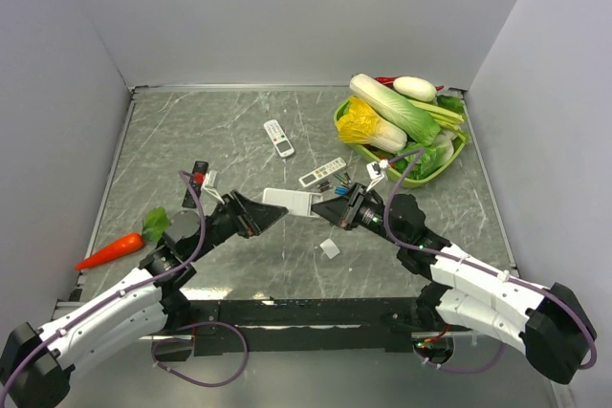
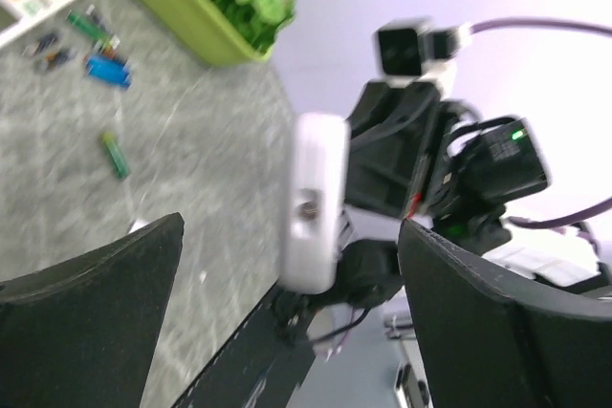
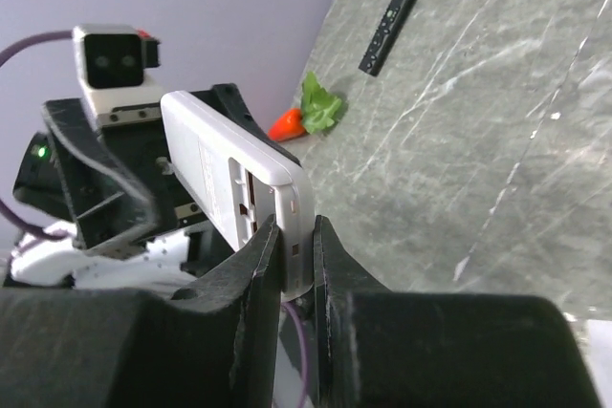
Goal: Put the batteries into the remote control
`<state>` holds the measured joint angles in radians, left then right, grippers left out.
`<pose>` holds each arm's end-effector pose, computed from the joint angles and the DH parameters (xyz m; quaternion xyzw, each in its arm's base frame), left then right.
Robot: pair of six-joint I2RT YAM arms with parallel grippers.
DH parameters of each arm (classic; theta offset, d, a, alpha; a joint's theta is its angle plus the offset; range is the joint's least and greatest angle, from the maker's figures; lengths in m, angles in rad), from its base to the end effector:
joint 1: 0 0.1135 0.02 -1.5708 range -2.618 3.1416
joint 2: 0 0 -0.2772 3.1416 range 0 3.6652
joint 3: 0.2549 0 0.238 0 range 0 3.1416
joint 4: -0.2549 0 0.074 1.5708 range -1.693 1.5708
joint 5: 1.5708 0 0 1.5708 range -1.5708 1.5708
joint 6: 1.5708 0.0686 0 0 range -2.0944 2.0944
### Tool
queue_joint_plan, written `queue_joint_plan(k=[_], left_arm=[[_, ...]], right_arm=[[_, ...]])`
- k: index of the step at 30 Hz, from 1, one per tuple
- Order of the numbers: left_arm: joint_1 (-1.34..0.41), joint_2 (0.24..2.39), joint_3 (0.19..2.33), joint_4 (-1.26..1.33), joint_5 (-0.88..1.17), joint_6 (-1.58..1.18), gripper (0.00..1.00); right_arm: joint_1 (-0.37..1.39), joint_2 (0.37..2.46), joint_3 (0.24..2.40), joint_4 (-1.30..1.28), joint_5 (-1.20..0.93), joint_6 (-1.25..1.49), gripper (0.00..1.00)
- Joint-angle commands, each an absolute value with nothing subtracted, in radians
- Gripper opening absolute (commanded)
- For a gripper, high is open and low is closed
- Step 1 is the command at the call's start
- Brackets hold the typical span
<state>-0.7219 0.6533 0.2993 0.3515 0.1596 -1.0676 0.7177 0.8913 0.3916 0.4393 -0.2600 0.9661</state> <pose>0.1267 -0.1261 0.2581 -0.0659 0.7049 -0.5845 0.3965 0.1517 0.1558 0.2630 0.0013 0.7274 0.5698 0.3823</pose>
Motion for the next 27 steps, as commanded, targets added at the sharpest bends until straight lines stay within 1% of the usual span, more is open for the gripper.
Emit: queue_joint_plan(k=[1, 5, 7, 8, 14, 18, 19, 27], left_arm=[[-0.719, 0.649, 0.322, 0.514, 0.109, -1.071, 0.96], [-0.719, 0.681, 0.321, 0.543, 0.074, -1.075, 0.93], [-0.719, 0.698, 0.31, 0.595, 0.06, -1.083, 0.89], [-0.719, 0.704, 0.307, 0.609, 0.057, -1.088, 0.86], [-0.719, 0.764, 0.307, 0.695, 0.051, -1.086, 0.76], [-0.721, 0.799, 0.302, 0.726, 0.052, -1.098, 0.71], [-0.721, 0.801, 0.299, 0.733, 0.049, -1.101, 0.68], [-0.727, 0.81, 0.279, 0.758, 0.006, -1.149, 0.66]], right_arm=[[0.772, 0.896, 0.414, 0.541, -0.112, 1.058, 0.0], [0.821, 0.899, 0.433, 0.529, -0.046, 1.091, 0.0], [0.853, 0.907, 0.44, 0.523, -0.005, 1.115, 0.0], [0.862, 0.911, 0.443, 0.522, -0.002, 1.124, 0.0], [0.934, 0.936, 0.453, 0.522, 0.11, 1.213, 0.0], [0.963, 0.945, 0.465, 0.517, 0.161, 1.249, 0.0], [0.969, 0.946, 0.468, 0.517, 0.17, 1.265, 0.0], [1.012, 0.959, 0.497, 0.494, 0.27, 1.307, 0.0]])
